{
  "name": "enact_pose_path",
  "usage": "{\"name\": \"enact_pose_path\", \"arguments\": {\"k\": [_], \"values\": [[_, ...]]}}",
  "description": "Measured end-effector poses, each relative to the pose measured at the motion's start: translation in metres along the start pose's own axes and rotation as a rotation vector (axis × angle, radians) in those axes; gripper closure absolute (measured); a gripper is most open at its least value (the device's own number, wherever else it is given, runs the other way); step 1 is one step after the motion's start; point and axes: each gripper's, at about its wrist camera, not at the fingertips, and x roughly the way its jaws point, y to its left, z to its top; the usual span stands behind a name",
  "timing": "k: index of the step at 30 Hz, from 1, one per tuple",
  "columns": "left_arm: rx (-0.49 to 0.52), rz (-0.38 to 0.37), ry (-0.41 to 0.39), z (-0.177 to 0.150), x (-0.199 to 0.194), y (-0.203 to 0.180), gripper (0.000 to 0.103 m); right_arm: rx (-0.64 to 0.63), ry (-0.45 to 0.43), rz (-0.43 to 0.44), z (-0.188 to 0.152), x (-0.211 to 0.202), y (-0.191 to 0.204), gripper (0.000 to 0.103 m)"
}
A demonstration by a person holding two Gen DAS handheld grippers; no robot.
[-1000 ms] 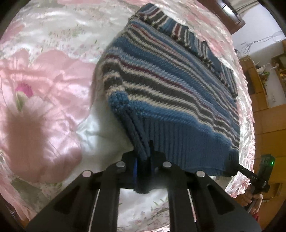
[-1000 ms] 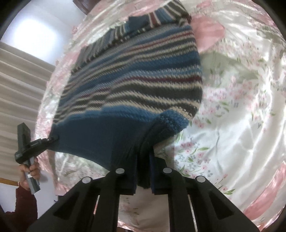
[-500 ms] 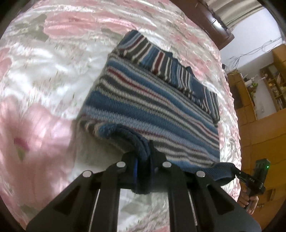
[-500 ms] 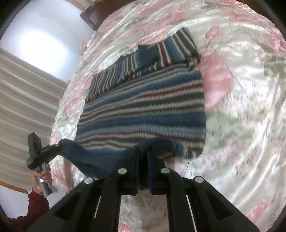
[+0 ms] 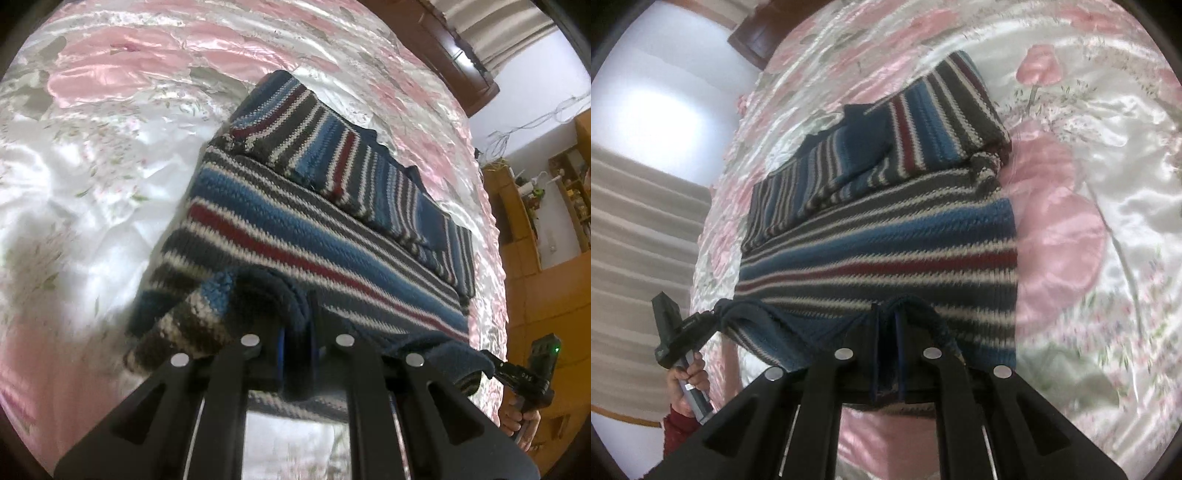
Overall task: Fold small clothes
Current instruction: 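Lift the hem with both grippers and fold it toward the collar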
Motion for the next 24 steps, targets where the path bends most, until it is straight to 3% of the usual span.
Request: {"name": "enact_pose_path", "arguments": {"k": [7, 11, 12, 13, 14, 15, 20, 24], "values": [[-0.045, 0.020, 0.030, 0.016, 0.042, 0.013, 0.091, 0.069, 0.047, -0.003, 0.023, 0.038, -0.028, 0.095], [-0.070, -0.006, 0.045, 0.019, 0.043, 0.016, 0.087, 0.102, 0.057, 0.028, 0.024, 0.040, -0.036, 0.092], [-0.082, -0.021, 0.049, 0.020, 0.039, 0.017, 0.081, 0.102, 0.051, 0.034, 0.024, 0.037, -0.036, 0.085], [-0.089, -0.031, 0.051, 0.021, 0.033, 0.018, 0.067, 0.092, 0.033, 0.015, 0.024, 0.029, -0.036, 0.078], [-0.089, -0.026, 0.038, 0.022, 0.024, 0.018, 0.059, 0.081, 0.011, -0.017, 0.024, 0.021, -0.035, 0.062], [-0.083, -0.016, 0.017, 0.023, 0.015, 0.017, 0.047, 0.066, -0.016, -0.045, 0.025, 0.010, -0.033, 0.060], [0.028, 0.040, -0.085, 0.024, -0.041, 0.004, 0.038, -0.005, -0.060, -0.051, 0.020, -0.031, -0.019, 0.060], [0.126, 0.077, -0.097, 0.019, -0.064, -0.005, 0.034, -0.097, -0.066, -0.074, 0.009, -0.053, 0.000, 0.054]]}}
